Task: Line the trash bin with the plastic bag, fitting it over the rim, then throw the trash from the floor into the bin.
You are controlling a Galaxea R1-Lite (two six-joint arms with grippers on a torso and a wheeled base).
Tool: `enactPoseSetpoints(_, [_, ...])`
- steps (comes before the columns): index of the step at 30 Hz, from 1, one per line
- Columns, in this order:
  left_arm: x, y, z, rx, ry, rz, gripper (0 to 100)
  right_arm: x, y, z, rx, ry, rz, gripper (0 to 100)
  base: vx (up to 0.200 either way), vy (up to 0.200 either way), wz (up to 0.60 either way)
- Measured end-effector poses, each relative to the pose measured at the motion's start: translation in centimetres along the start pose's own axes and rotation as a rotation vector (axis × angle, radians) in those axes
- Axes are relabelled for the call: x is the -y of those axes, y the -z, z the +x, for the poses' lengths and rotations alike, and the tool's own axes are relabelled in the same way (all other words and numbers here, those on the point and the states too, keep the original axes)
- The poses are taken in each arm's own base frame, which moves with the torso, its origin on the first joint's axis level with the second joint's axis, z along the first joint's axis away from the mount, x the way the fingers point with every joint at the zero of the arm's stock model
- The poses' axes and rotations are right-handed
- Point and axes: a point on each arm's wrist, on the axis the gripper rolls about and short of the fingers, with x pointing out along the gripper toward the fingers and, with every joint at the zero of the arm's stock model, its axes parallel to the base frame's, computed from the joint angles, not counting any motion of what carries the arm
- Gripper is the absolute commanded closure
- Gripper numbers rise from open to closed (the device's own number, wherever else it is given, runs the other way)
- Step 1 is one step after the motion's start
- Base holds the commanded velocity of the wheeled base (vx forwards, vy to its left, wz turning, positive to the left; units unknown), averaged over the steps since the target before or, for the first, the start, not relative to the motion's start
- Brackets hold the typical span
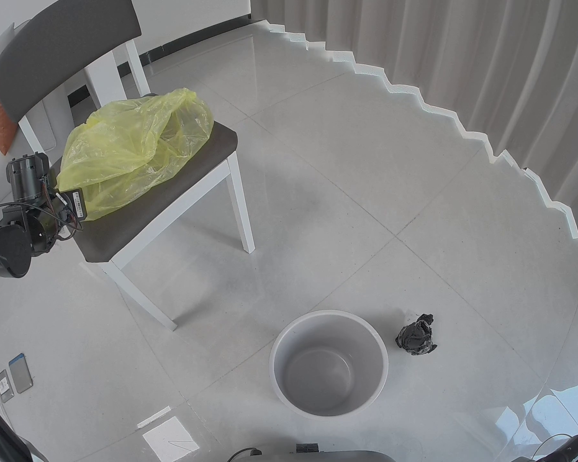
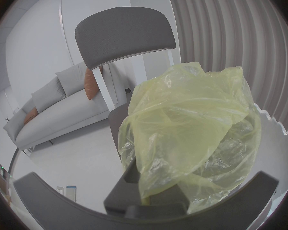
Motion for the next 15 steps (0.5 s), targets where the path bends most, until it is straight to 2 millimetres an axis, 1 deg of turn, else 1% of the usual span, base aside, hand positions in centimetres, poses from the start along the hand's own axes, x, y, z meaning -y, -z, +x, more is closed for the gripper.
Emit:
enactPoseSetpoints(4, [-0.2, -0.3, -0.5, 0.016, 0.047, -0.025, 100, 0.0, -0.3, 0.0, 0.003, 0.0, -0.008, 0, 0.0, 0.0, 0.0])
enactPoseSetpoints(8, [-0.2, -1.4, -2.4, 0.066, 0.138, -0.037, 100, 0.0, -1.2, 0.2, 0.012, -0.001, -0.016, 0, 0.0, 0.0, 0.0])
enactPoseSetpoints(11, [-0.1, -2.6, -4.8, 0.119, 0.219, -0.035, 100, -0.1, -2.3, 0.5, 0.021, -0.003, -0.025, 0, 0.0, 0.0, 0.0])
enactPoseSetpoints(15, [0.8, -4.5, -9.3, 0.197, 0.331, -0.001, 100, -0.1, -4.0, 1.2, 0.024, -0.009, -0.05, 0, 0.0, 0.0, 0.0])
